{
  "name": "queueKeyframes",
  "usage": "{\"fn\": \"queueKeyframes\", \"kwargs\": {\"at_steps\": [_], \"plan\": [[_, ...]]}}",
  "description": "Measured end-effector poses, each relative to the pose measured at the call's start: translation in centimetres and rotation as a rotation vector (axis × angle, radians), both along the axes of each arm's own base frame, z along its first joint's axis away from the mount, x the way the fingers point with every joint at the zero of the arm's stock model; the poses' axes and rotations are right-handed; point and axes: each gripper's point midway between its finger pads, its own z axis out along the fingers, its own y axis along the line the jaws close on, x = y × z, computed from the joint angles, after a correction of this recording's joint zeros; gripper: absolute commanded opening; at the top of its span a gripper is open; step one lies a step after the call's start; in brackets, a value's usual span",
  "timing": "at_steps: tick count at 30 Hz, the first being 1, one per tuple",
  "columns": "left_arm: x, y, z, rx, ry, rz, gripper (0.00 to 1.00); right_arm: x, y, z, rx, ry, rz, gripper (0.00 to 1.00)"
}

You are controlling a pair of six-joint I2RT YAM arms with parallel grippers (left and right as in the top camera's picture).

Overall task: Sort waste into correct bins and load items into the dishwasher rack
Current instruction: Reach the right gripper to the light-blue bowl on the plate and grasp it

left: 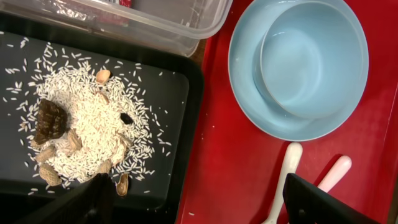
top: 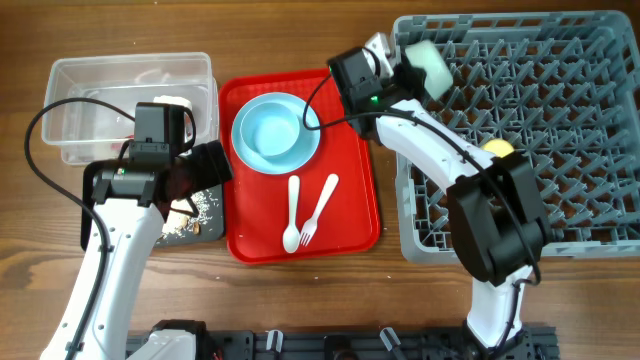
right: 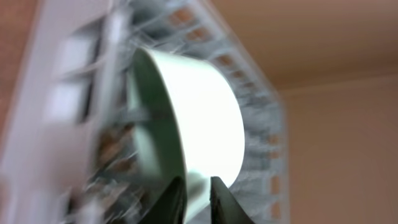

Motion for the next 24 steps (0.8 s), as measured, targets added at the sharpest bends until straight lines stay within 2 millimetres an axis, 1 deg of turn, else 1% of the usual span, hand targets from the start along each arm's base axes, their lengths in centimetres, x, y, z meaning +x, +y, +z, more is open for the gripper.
{"fn": "queueKeyframes", "kwargs": {"at_steps": [1, 2, 3, 4, 6, 7, 9, 11, 12, 13, 14, 15, 16, 17, 18, 19, 21, 23, 24], "plan": [[0.0, 0.0, 0.0, 0.000, 0.000, 0.000, 0.88, -0.4, 0.4, -1.0, 0.061, 0.025, 0.001, 0.25], [0.0, 0.0, 0.0, 0.000, 0.001, 0.000, 0.88, -0.6, 0.8, -1.4, 0.106, 0.034, 0.003, 0.30], [0.0, 0.0, 0.0, 0.000, 0.000, 0.000, 0.88, -0.9, 1.1, -1.6, 0.143, 0.046, 0.004, 0.37], [0.0, 0.0, 0.0, 0.000, 0.001, 0.000, 0.88, -1.1, 1.2, -1.3, 0.181, 0.042, 0.000, 0.44], [0.0, 0.0, 0.0, 0.000, 0.001, 0.000, 0.88, -1.4, 2.2, 0.4, 0.305, 0.018, 0.020, 0.52], [0.0, 0.0, 0.0, 0.000, 0.000, 0.000, 0.88, -1.6, 2.9, 1.8, 0.375, 0.006, 0.044, 0.59], [0.0, 0.0, 0.0, 0.000, 0.000, 0.000, 0.88, -2.4, 4.3, 4.5, 0.498, -0.010, 0.099, 0.62], [0.0, 0.0, 0.0, 0.000, 0.001, 0.000, 0.89, -3.9, 6.8, 6.8, 0.678, 0.030, 0.207, 0.63], [0.0, 0.0, 0.0, 0.000, 0.001, 0.000, 0.91, -4.7, 8.7, 7.7, 0.783, 0.065, 0.277, 0.62], [-0.1, 0.0, -0.1, 0.000, 0.005, 0.000, 0.93, -5.7, 11.2, 8.2, 0.909, 0.121, 0.360, 0.62], [-0.3, 0.0, -0.1, 0.001, 0.014, 0.001, 0.96, -6.5, 13.2, 8.4, 1.010, 0.172, 0.415, 0.62], [-0.7, 0.1, -0.3, 0.001, 0.031, 0.004, 0.98, -7.1, 14.7, 8.4, 1.093, 0.210, 0.440, 0.62], [-0.9, 0.1, -0.4, -0.001, 0.042, 0.011, 0.99, -7.4, 15.7, 8.5, 1.141, 0.229, 0.457, 0.57], [-1.4, 0.5, -0.6, -0.005, 0.063, 0.039, 1.00, -7.5, 16.9, 8.4, 1.193, 0.246, 0.466, 0.56], [-1.8, 1.1, -0.8, -0.007, 0.082, 0.068, 1.00, -7.5, 17.6, 8.0, 1.223, 0.254, 0.457, 0.53], [-2.2, 2.3, -0.9, -0.007, 0.100, 0.123, 1.00, -7.2, 18.5, 7.3, 1.247, 0.263, 0.448, 0.52], [-2.8, 4.1, -1.1, -0.009, 0.120, 0.201, 1.00, -6.9, 20.3, 4.7, 1.280, 0.297, 0.402, 0.52], [-3.0, 5.2, -1.1, -0.010, 0.125, 0.244, 1.00, -6.9, 21.0, 2.4, 1.276, 0.328, 0.356, 0.52], [-3.0, 5.7, -1.1, -0.012, 0.125, 0.265, 1.00, -6.8, 21.2, 0.2, 1.254, 0.344, 0.304, 0.51]]}}
